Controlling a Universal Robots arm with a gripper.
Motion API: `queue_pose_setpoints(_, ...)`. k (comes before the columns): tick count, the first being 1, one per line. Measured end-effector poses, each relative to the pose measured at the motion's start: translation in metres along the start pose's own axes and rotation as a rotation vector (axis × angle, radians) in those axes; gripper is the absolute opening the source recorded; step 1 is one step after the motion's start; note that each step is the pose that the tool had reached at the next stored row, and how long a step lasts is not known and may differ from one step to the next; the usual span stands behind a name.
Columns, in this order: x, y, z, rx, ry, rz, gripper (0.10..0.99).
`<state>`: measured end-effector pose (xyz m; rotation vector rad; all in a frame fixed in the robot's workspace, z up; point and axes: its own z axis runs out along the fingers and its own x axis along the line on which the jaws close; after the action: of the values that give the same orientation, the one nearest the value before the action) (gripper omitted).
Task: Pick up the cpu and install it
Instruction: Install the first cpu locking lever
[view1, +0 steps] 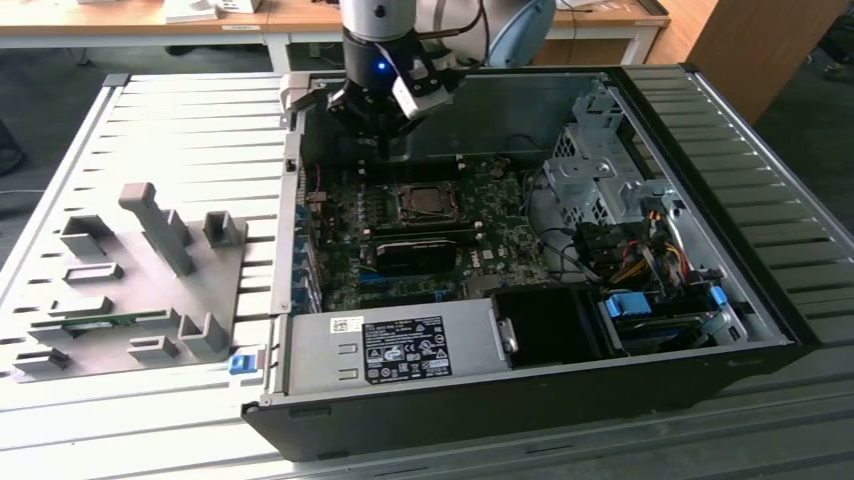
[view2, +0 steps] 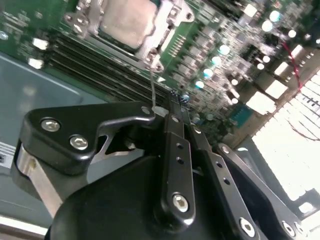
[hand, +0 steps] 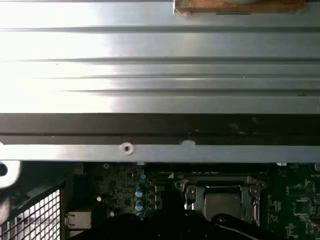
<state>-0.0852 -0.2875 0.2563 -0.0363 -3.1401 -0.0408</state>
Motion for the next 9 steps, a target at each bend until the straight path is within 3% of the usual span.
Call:
queue_pose_setpoints(4,-0.0171,0.0004,0.0006,0.0,0.0017,0.0,0.106)
queue_pose_setpoints(9,-0.0201,-0.0002,0.0009,-0.003,0.0018,0.0,0.106)
